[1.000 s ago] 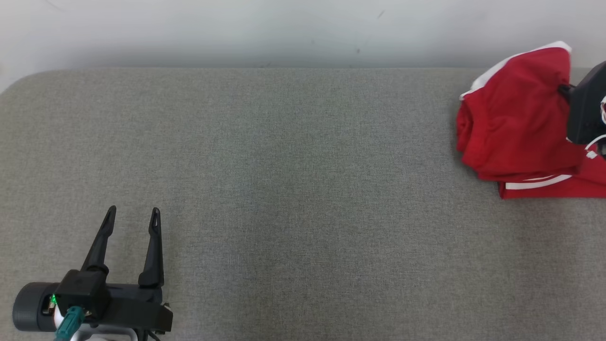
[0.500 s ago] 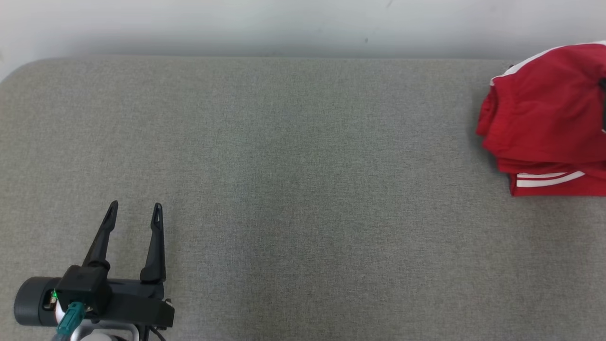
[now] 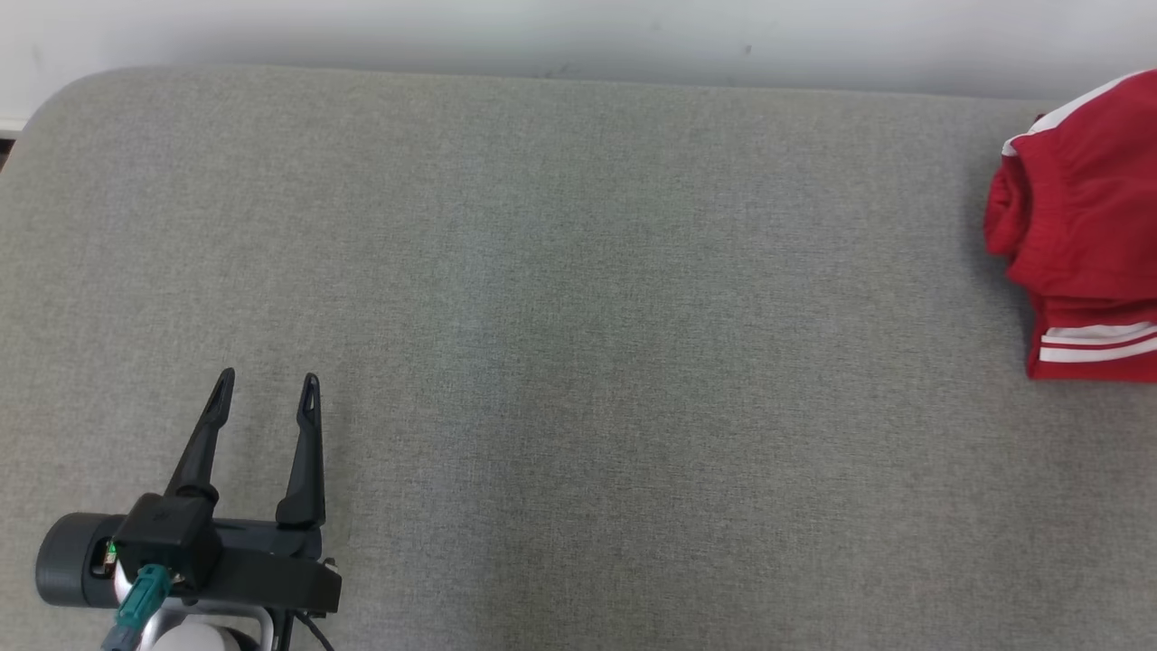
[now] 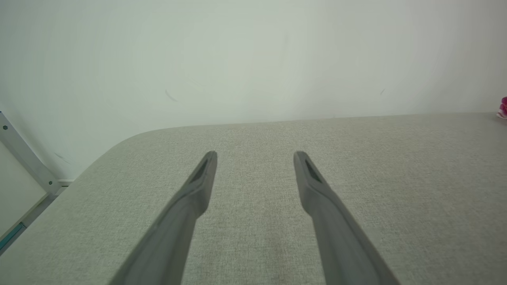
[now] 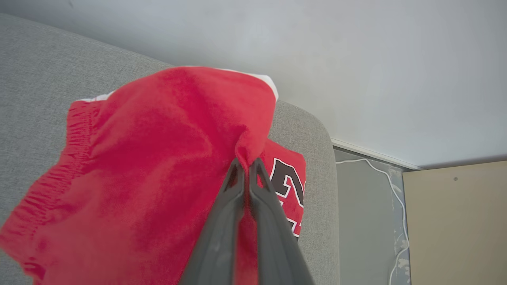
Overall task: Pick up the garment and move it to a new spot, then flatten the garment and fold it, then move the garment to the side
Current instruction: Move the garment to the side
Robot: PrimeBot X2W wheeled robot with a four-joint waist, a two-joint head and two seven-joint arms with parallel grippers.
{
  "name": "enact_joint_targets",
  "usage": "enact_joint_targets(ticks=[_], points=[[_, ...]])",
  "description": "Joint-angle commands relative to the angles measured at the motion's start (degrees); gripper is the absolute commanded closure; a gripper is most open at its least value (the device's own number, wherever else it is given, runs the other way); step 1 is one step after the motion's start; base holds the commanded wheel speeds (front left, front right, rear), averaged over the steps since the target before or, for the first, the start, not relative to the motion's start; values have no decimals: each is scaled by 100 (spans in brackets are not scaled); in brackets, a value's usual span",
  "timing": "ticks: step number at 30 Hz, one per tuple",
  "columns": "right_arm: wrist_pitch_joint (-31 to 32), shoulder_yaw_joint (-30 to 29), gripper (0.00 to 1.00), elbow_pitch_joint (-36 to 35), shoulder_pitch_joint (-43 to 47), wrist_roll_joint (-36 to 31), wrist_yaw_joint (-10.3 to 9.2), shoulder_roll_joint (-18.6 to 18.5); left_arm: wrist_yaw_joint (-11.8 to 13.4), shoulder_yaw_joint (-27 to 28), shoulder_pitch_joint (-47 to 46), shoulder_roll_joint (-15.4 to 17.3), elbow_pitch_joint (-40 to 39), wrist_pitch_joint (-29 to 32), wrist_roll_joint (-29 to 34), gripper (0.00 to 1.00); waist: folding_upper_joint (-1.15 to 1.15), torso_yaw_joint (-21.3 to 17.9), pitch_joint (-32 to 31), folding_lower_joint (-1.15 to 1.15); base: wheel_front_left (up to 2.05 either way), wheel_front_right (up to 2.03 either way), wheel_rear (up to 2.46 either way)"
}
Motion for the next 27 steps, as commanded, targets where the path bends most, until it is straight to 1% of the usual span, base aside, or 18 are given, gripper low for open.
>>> enact_joint_targets(ticks=[1, 8, 9, 10, 11, 16, 19, 22, 27], points=[[-16, 33, 100, 73, -115, -76, -7, -57, -9, 21, -63, 1, -6, -39, 35, 0, -1, 56, 53, 0, 0, 0, 0], [120, 72, 100, 251, -157, -172, -7, -69, -6, 23, -66, -27, -8, -39, 41, 0, -1, 112, 97, 0, 0, 0, 0], [92, 80, 64, 267, -178, -212, -7, -78, -6, 26, -68, -30, -11, -39, 41, 0, -1, 116, 103, 0, 0, 0, 0], [76, 108, 2, 283, -195, -261, -7, -94, -7, 30, -69, -31, -11, -39, 41, 0, -1, 118, 105, 0, 0, 0, 0], [89, 131, 0, 297, -192, -299, -7, -105, -9, 33, -70, -32, -12, -39, 40, 0, -1, 117, 105, 0, 0, 0, 0], [-109, 158, 0, 334, -260, -493, -7, -107, -5, 63, -75, -36, 13, -39, 38, 0, -1, 95, 94, 0, 0, 0, 0], [-175, 106, 0, 344, -240, -496, -7, -50, -25, 82, -107, -27, 43, -39, 28, 0, -1, 71, 68, 0, 0, 0, 0], [-469, -34, 0, 316, -165, -364, -7, 95, -17, 106, -84, -31, 55, -39, 27, 0, -1, 45, -12, 0, 0, 0, 0], [-1127, -458, 0, 2, 128, 170, -7, 288, 19, 145, 74, -38, 23, -39, 43, 0, -1, -15, -229, 0, 0, 0, 0]])
